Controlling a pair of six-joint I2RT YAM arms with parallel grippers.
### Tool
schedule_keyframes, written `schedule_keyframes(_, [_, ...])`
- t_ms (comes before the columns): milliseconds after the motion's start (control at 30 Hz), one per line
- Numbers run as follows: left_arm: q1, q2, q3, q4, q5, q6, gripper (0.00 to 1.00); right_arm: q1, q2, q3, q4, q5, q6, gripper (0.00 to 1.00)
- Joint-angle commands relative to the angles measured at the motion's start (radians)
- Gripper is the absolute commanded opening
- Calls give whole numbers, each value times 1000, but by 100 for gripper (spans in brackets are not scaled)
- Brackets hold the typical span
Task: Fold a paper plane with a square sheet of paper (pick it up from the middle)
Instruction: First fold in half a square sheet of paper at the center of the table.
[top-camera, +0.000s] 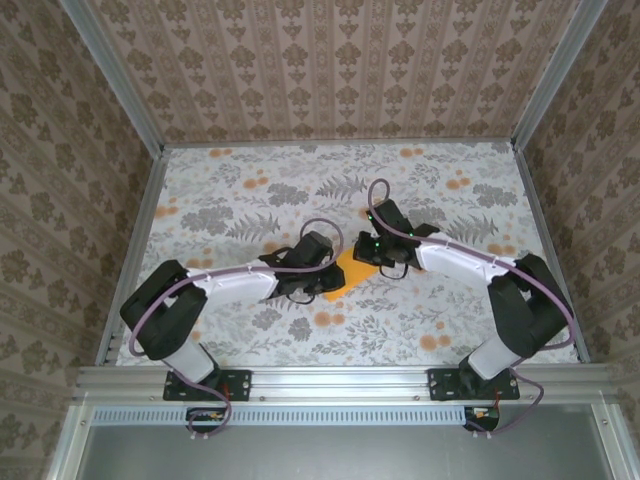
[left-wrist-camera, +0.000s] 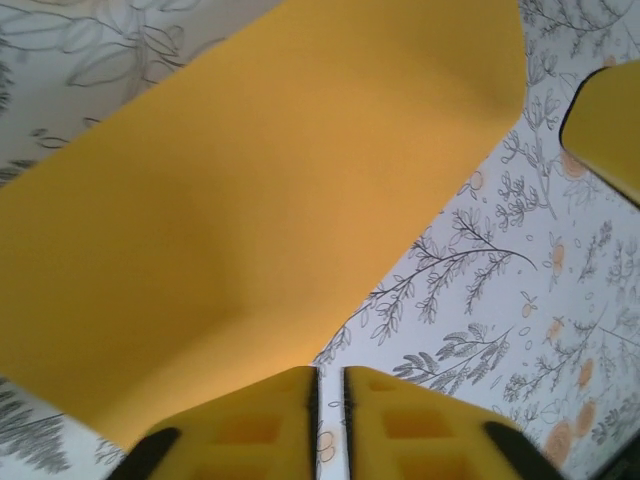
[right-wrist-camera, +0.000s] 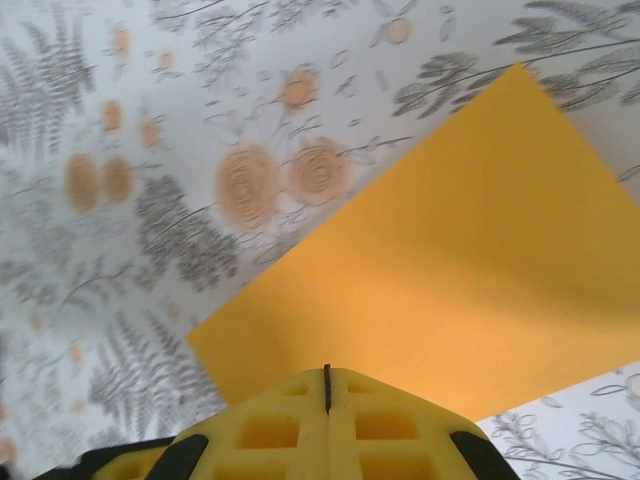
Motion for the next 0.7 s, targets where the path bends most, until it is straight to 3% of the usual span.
schedule_keyframes(0, [-6, 35, -19, 67, 10, -50, 10, -10, -7, -96, 97, -117, -28, 0])
schedule_keyframes(200, [-7, 90, 7, 75, 24, -78, 0, -24, 16, -191, 209, -185, 7, 0])
schedule_keyframes(667, [-18, 147, 53, 80, 77, -69, 0, -28, 121, -225, 290, -234, 30, 0])
